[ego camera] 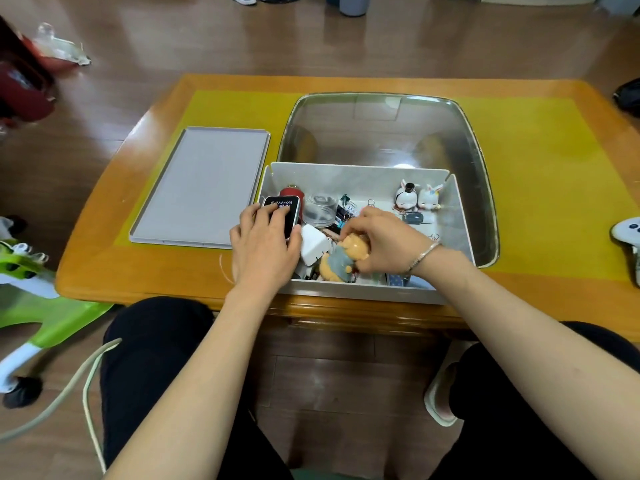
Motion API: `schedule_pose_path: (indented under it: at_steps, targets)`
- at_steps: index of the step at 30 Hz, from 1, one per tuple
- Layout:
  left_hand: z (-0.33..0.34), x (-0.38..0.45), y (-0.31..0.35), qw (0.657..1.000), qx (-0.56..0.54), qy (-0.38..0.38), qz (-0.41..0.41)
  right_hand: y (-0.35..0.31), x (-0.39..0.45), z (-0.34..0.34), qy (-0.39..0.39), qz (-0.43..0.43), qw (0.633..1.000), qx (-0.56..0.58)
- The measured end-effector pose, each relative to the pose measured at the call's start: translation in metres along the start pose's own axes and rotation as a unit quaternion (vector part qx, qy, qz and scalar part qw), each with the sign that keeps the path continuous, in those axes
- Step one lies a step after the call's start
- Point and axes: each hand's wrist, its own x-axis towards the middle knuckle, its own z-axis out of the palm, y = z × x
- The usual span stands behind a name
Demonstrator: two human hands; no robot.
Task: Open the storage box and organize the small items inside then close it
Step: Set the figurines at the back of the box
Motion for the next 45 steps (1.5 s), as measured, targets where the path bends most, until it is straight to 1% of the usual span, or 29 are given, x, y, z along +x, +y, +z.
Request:
schedule_pose_path:
  at_steps: [3, 5, 7, 8, 10, 11, 13, 15, 17, 21, 25, 27, 29, 31, 33, 38, 42, 45]
  targets:
    - [0.000, 0.000, -0.001, 1.000, 0.006, -0.001, 0.003, 0.011, -0.021, -0.008, 0.100, 0.033, 0.993, 0.051]
    - [-0.001, 0.000, 0.000, 1.000, 0.007, 0.001, 0.006, 0.020, -0.032, -0.016, 0.163, 0.052, 0.984, 0.058]
    - [-0.004, -0.002, 0.003, 1.000, -0.009, 0.025, 0.012, 0.031, -0.040, -0.024, 0.225, 0.079, 0.970, 0.050]
    - [-0.007, -0.002, 0.007, 0.999, -0.024, 0.043, 0.024, 0.038, -0.043, -0.028, 0.253, 0.095, 0.962, 0.046]
    - [-0.011, 0.002, 0.018, 0.993, -0.073, 0.061, 0.073, 0.051, -0.048, -0.032, 0.304, 0.125, 0.943, 0.044]
    - [-0.012, 0.007, 0.027, 0.988, -0.104, 0.052, 0.100, 0.057, -0.049, -0.033, 0.325, 0.138, 0.934, 0.048]
    - [-0.011, 0.024, 0.047, 0.979, -0.137, -0.011, 0.151, 0.065, -0.049, -0.032, 0.358, 0.152, 0.919, 0.065]
    - [-0.003, 0.044, 0.067, 0.968, -0.105, -0.093, 0.209, 0.069, -0.047, -0.028, 0.378, 0.156, 0.909, 0.086]
    - [0.007, 0.061, 0.084, 0.953, -0.074, -0.160, 0.245, 0.070, -0.046, -0.025, 0.386, 0.150, 0.904, 0.103]
    - [0.025, 0.083, 0.100, 0.924, 0.042, -0.274, 0.264, 0.071, -0.043, -0.021, 0.398, 0.142, 0.898, 0.123]
    - [0.027, 0.102, 0.110, 0.871, 0.129, -0.401, 0.253, 0.073, -0.044, -0.016, 0.387, 0.147, 0.901, 0.131]
    - [0.025, 0.107, 0.115, 0.852, 0.153, -0.440, 0.240, 0.074, -0.043, -0.015, 0.385, 0.150, 0.901, 0.133]
    - [0.022, 0.108, 0.117, 0.845, 0.191, -0.439, 0.237, 0.075, -0.042, -0.015, 0.383, 0.150, 0.902, 0.133]
    - [0.022, 0.106, 0.118, 0.846, 0.227, -0.418, 0.240, 0.076, -0.041, -0.015, 0.378, 0.152, 0.904, 0.133]
    - [0.023, 0.101, 0.116, 0.844, 0.238, -0.409, 0.251, 0.078, -0.041, -0.014, 0.373, 0.153, 0.906, 0.131]
    - [0.026, 0.090, 0.110, 0.851, 0.205, -0.377, 0.302, 0.080, -0.041, -0.012, 0.362, 0.144, 0.914, 0.114]
    - [0.021, 0.088, 0.102, 0.864, 0.152, -0.366, 0.310, 0.083, -0.042, -0.010, 0.364, 0.136, 0.916, 0.101]
    - [0.008, 0.088, 0.094, 0.876, 0.105, -0.343, 0.322, 0.084, -0.040, -0.010, 0.365, 0.135, 0.915, 0.101]
